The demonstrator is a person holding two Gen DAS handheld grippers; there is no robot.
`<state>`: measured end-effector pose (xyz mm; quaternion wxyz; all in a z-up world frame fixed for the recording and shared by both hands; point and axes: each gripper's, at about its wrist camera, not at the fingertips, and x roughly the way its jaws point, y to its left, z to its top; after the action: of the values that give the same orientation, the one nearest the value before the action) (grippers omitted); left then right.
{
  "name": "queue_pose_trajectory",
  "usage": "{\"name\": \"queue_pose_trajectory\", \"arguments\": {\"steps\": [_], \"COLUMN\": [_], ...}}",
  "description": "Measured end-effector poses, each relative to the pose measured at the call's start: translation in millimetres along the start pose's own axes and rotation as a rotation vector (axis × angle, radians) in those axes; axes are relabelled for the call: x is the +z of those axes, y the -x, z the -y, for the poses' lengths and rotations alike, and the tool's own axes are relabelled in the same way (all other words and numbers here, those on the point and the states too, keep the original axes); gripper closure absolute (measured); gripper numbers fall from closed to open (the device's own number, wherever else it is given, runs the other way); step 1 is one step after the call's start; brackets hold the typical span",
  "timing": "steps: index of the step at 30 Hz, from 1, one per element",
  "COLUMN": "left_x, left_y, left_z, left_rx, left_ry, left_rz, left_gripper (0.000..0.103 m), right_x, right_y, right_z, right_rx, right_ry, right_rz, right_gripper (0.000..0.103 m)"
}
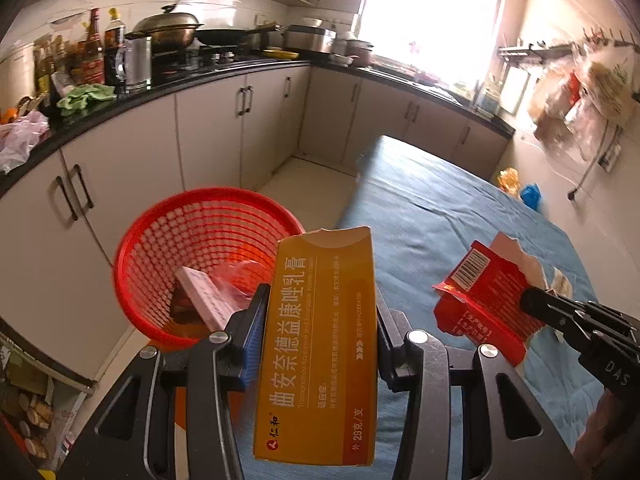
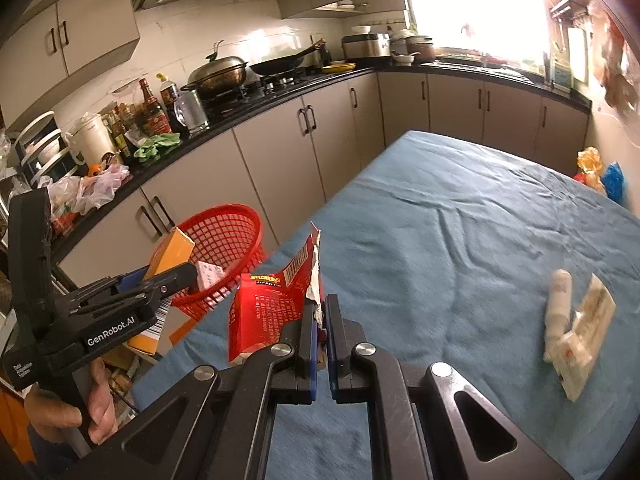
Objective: Collect trash
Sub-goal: 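Carry the orange box and red wrapper with both tools over the red basket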
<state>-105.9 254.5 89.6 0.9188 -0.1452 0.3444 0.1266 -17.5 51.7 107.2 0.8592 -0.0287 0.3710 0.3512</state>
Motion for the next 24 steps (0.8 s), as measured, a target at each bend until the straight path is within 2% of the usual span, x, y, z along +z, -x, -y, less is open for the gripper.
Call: {"name": "queue_pose_trajectory", "arguments": {"steps": [15, 24], "left_x": [23.6, 27.6], "left_y": [-13.4, -31.7], "left_z": [-61.4, -96.6], "left_rx": [0.089, 0.101], "left_ry": [0.079, 0.149], "left_rz": [0.008, -0.016], "left_gripper": [0.058, 0.058], "right_x": [47.5, 64.2], "right_y": [-40.4, -84.0], "right_z": [-51.6, -83.2], "right_rx": [0.071, 0.096], "right_ry": [0.056, 0.082], "right_rz": [0.012, -0.016], "right_gripper": [0.098, 0.098]}}
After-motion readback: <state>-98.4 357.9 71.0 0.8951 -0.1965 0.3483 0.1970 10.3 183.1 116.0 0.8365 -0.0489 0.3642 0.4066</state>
